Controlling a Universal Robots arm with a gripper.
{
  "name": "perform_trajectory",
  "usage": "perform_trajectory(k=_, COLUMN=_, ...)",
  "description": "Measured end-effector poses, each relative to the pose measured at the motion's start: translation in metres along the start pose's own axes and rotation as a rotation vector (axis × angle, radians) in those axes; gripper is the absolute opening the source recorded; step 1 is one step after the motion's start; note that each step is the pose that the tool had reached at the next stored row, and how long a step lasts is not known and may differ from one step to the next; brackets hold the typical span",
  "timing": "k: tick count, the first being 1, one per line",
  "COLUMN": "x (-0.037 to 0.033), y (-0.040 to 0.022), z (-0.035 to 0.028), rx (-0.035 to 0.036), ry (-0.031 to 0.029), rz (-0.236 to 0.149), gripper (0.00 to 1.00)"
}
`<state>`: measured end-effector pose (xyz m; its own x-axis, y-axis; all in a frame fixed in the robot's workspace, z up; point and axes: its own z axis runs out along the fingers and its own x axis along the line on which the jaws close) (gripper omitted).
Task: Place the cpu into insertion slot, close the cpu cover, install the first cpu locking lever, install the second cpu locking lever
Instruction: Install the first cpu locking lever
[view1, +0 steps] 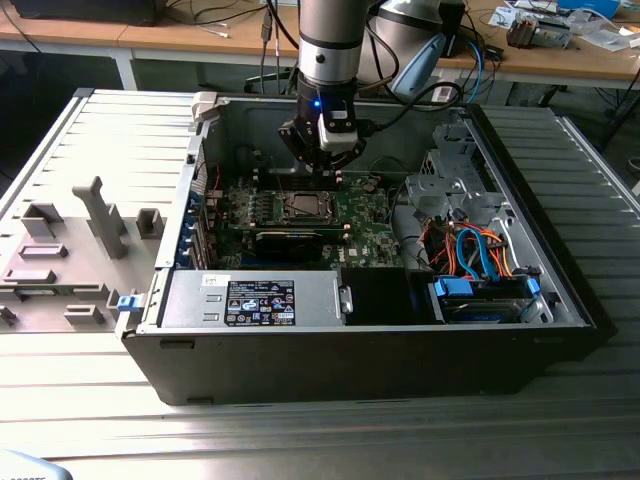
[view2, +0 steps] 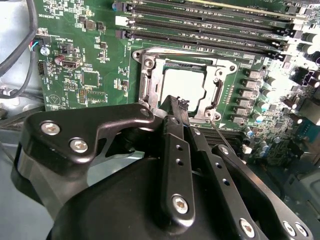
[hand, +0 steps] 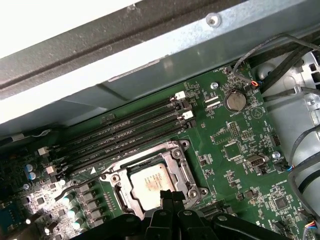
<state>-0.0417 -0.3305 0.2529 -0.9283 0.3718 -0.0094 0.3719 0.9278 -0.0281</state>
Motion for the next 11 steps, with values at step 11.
perform_trajectory(k=11, x=0.0000, y=0.0000, z=0.0000, rx=-0.0002, ry=-0.0004, rz=-0.014, gripper=0.11)
